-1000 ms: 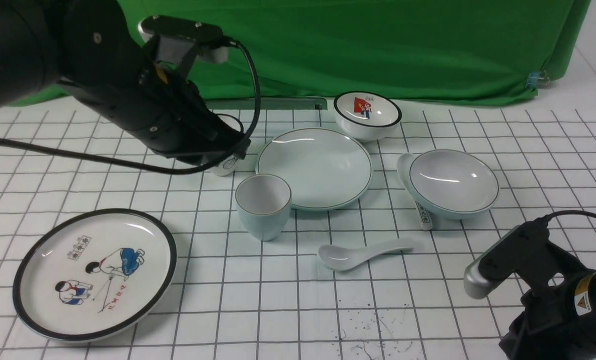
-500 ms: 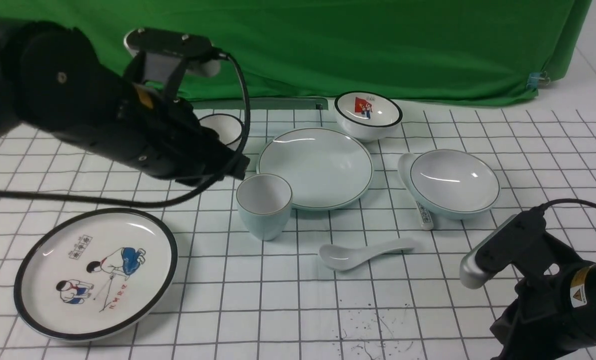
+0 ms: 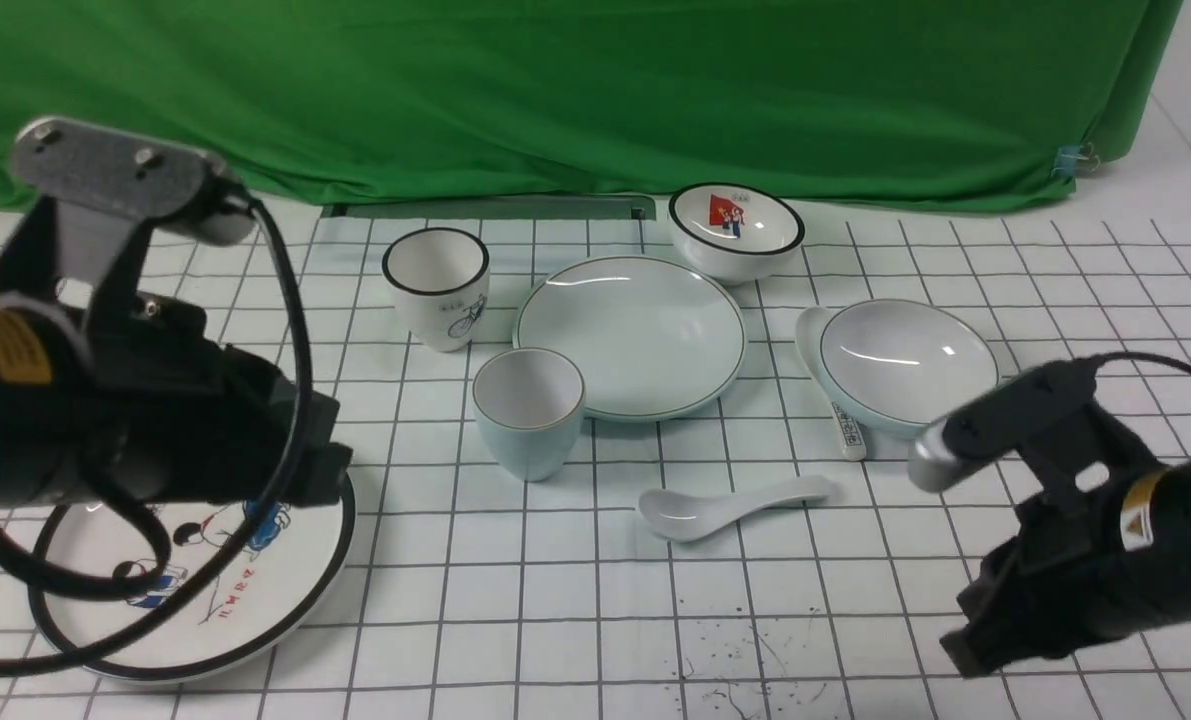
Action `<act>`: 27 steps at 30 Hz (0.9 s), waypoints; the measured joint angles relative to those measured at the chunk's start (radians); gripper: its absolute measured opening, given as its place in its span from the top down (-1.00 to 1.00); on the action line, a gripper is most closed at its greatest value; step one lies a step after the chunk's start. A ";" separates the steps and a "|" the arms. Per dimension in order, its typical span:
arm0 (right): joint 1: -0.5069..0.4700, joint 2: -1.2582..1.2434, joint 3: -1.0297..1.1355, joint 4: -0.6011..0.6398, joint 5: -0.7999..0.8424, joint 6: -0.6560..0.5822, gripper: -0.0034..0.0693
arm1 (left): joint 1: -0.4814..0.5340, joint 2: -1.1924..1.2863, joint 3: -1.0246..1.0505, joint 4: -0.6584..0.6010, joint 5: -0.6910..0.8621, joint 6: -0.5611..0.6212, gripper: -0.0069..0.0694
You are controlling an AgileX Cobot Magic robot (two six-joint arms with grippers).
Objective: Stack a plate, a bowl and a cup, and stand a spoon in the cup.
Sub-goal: Use the right arm to grab a blue rice bowl
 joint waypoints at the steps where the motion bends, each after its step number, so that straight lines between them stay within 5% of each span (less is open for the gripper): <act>1: -0.013 0.016 -0.030 0.000 0.018 0.000 0.63 | 0.000 -0.003 0.008 0.000 -0.004 0.000 0.90; 7: -0.179 0.163 -0.271 0.000 0.044 0.009 0.07 | 0.000 0.008 0.032 -0.005 -0.042 -0.005 0.90; 20: -0.326 0.460 -0.622 0.058 0.056 0.055 -0.08 | 0.000 0.014 0.035 -0.031 -0.045 -0.005 0.90; 27: -0.327 0.601 -0.722 0.067 0.044 0.064 -0.50 | 0.000 0.014 0.035 -0.031 -0.045 -0.005 0.90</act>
